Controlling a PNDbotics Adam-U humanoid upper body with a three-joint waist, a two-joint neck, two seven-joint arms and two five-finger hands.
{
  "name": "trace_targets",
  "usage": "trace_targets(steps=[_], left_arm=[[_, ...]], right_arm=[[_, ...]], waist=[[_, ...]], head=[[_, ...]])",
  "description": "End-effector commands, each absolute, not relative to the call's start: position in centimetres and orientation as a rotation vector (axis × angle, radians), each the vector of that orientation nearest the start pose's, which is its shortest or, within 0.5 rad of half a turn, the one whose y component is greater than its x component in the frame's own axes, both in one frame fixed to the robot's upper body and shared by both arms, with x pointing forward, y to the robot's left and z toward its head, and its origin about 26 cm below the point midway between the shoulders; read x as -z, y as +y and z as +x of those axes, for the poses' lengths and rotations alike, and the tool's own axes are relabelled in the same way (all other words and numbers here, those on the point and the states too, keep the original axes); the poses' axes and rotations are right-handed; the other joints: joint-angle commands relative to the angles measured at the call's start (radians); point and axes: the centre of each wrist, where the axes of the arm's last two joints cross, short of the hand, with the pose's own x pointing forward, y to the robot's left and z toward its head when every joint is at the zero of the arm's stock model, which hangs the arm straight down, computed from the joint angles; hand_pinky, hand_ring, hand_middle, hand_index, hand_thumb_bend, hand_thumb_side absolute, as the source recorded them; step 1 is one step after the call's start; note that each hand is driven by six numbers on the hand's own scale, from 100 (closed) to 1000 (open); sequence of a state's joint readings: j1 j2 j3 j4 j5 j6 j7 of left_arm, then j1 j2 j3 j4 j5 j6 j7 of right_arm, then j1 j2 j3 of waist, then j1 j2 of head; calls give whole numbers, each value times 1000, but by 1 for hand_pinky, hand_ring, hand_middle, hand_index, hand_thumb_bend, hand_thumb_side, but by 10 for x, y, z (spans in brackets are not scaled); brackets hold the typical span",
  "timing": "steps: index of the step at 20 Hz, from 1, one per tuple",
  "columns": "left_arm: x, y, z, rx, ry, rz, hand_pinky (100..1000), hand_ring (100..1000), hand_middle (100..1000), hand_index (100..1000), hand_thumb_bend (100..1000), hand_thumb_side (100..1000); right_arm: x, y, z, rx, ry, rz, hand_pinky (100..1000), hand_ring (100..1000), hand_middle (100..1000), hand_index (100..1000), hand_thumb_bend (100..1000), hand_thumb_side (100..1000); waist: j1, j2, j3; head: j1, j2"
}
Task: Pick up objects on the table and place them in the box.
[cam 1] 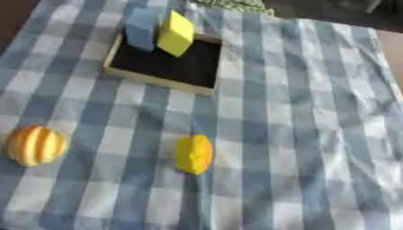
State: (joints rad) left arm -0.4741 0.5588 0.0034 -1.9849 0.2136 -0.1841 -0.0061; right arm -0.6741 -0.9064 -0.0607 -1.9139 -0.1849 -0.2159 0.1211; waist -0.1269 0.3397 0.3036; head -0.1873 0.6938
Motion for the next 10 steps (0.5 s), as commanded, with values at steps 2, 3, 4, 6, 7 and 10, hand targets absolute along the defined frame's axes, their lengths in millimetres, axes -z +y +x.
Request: trace_targets(steps=[2, 3, 4, 6, 7, 10], left_arm=[[-287, 285, 302, 604, -2622, 135, 959, 745, 668, 865, 100, 575], [-290, 286, 302, 614, -2630, 155, 957, 745, 669, 865, 100, 576], [-292, 286, 301, 623, -2636, 173, 953, 746, 669, 866, 100, 578], [-300, 290, 300, 677, -2641, 242, 945, 746, 670, 866, 100, 528], [-305, 292, 299, 729, -2630, 293, 941, 747, 671, 865, 100, 487], [-316, 299, 294, 914, -2558, 474, 928, 750, 675, 862, 100, 300]], right_arm=[[-378, -329, 293, 1115, 3214, 640, 943, 914, 586, 776, 100, 378], [-375, -331, 291, 1095, 3221, 650, 943, 914, 585, 775, 100, 379], [-373, -332, 288, 1082, 3224, 659, 942, 913, 582, 772, 100, 376], [-368, -335, 284, 1071, 3230, 685, 941, 913, 579, 766, 100, 372], [-366, -337, 282, 1071, 3231, 701, 941, 913, 579, 763, 100, 366], [-360, -342, 278, 1055, 3237, 755, 939, 908, 573, 758, 100, 361]], waist=[[34, -15, -9], [37, -15, -11], [39, -16, -12], [43, -19, -17], [44, -20, -20], [51, -23, -27]], head=[[20, -6], [22, -6], [23, -5], [24, -2], [24, 0], [28, 5]])
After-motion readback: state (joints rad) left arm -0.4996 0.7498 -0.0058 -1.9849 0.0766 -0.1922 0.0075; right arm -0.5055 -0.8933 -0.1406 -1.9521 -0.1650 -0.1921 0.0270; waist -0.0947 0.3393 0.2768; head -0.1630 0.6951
